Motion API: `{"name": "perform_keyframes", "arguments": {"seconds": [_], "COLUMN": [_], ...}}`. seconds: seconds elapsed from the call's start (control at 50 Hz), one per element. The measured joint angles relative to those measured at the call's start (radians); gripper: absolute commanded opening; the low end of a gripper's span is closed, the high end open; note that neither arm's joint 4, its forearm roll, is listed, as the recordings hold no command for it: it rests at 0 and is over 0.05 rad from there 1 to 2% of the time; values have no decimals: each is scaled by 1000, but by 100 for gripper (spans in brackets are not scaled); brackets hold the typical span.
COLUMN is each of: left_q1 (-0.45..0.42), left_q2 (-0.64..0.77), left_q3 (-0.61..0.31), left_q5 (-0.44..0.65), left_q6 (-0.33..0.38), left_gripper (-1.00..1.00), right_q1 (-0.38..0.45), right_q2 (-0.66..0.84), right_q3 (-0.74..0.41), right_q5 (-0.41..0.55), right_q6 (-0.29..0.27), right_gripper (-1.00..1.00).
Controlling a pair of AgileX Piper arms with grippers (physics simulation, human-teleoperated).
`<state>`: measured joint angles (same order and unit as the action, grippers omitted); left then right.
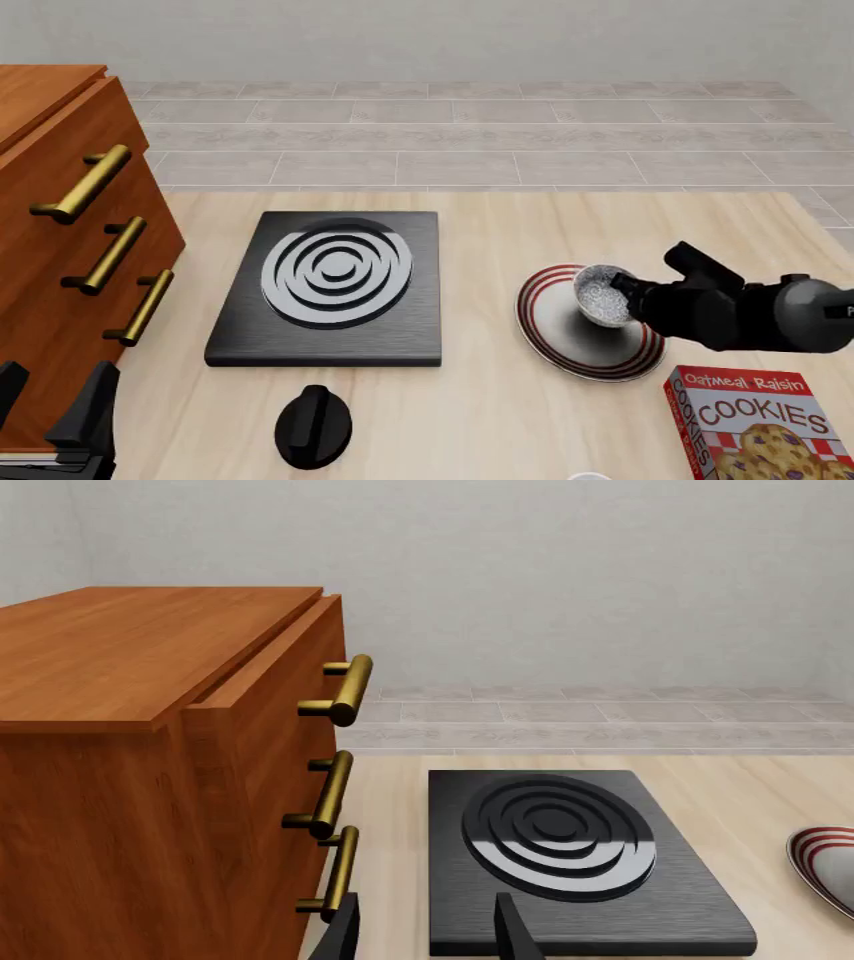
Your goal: Pick the akita bowl on the cookies box and place it on the plate.
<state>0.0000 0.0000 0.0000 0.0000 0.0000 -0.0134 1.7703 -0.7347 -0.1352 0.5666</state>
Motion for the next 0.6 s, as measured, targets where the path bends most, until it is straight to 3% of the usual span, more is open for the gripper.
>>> {"name": "perform_keyframes", "arguments": {"seconds": [0.2,0.22,0.6], "left_q1": [0,0,0], "left_q2": [0,0,0], "left_q3": [0,0,0], "left_q5": [0,0,0], "left_q6": [0,0,0], "left_gripper": [100,100,100], "right_q1": [-1,-1,13], "right_q2": [7,8,-1], "right_q3": [-5,-6,-5], "right_q5": [-2,-2,5], "right_q6": [-5,-5,6], "right_gripper": [-100,100,100]}}
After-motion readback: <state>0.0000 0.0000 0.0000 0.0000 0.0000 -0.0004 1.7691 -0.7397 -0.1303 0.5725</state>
